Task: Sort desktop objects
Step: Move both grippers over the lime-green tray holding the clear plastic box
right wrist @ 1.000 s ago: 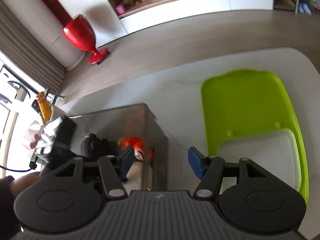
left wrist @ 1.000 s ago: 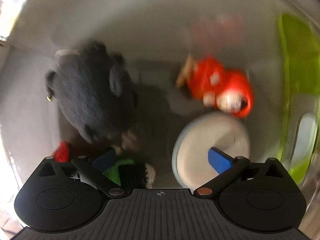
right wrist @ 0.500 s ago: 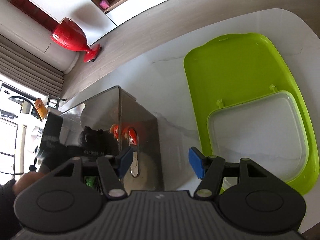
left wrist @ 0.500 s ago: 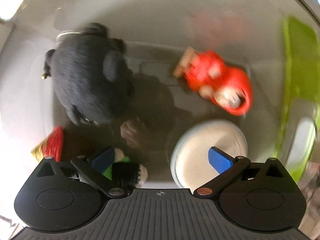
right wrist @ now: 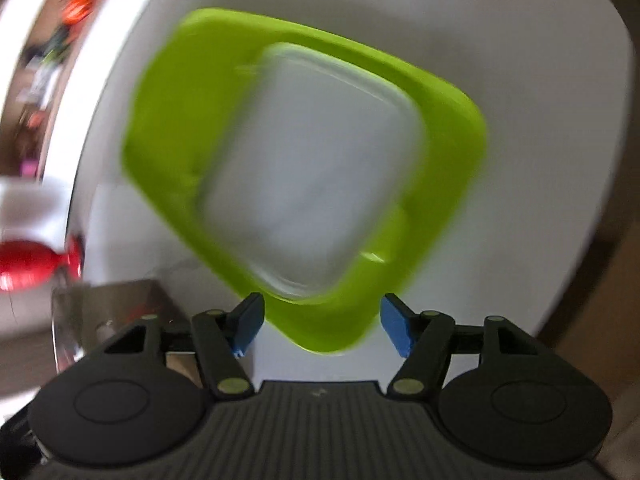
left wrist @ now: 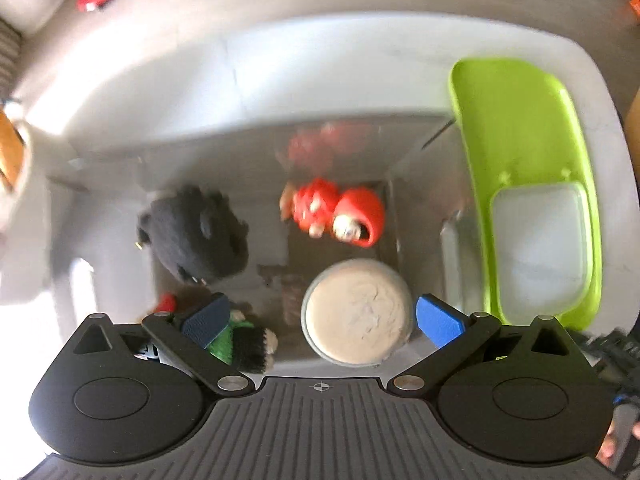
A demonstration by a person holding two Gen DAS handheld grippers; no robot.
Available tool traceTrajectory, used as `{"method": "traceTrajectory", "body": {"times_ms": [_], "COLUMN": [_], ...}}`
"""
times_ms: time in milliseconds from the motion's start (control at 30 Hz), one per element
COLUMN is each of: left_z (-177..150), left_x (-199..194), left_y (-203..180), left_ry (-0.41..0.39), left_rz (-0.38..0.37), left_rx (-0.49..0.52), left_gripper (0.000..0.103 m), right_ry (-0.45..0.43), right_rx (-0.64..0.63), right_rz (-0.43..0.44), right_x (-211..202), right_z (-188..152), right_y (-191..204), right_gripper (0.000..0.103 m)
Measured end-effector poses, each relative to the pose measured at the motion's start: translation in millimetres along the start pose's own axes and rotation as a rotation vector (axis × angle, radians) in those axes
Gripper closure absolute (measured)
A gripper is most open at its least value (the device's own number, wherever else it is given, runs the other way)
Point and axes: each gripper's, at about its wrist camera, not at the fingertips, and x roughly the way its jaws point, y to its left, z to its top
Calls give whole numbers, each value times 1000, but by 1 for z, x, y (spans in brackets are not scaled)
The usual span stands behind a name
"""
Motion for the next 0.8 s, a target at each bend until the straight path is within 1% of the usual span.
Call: {"method": "traceTrajectory", "body": {"times_ms": [33,100,167,267,333,400,433,500,533,600,667,700,733,767,800], "left_z": [6,12,19,29,25,7,-6,-39,-59,-96,-136,-154,-171,-184,-193], "left_x": [-7,-27,-42,-39,-24,-1,10,33,45,65,93,107,122,134,144], "left_y": [1,-6,-23,-73,-117,-159,-181,-222,-242,-278,-305,-315,-322,-326,-327], "left_ry": [-27,-64,-81,-51,-24,-8,-17,-91,-143,-263,-409,-460,-484,-479,-452], "left_rz": [-22,-99,-179,-196,-157,-140,-133,-97,-58,57,213,277,318,332,333], "left_rx": [-10,-28,-19,112,246,376,454,623,721,908,1101,1194,1287,1358,1409], "left_gripper": [0,0,0,0,0,0,0,0,0,0,0,0,0,0,0], "right_ry": [11,-9,-33,-30,-71,-112,-133,-176,-207,-254,-279,-288,-296,-300,-301], "right_rx": [53,119,146,177,172,167,165,158,151,154,197,228,258,284,308], "right_rz": [15,11,-8,4,-19,-41,-52,-77,-99,-117,-118,-115,-112,-108,-101], "right_x": [2,4,4,8,-2,-13,-18,-28,-37,-53,-68,-74,-80,-83,-86], "right_z": [0,0,2,9,14,20,22,28,31,37,46,47,49,51,50], "right_y": [-12,-27,-35,-44,-51,-57,-61,-68,-75,-93,-118,-132,-146,-158,-170], "right_gripper": [42,43,43,43,45,45,45,43,41,39,37,37,36,36,35]}}
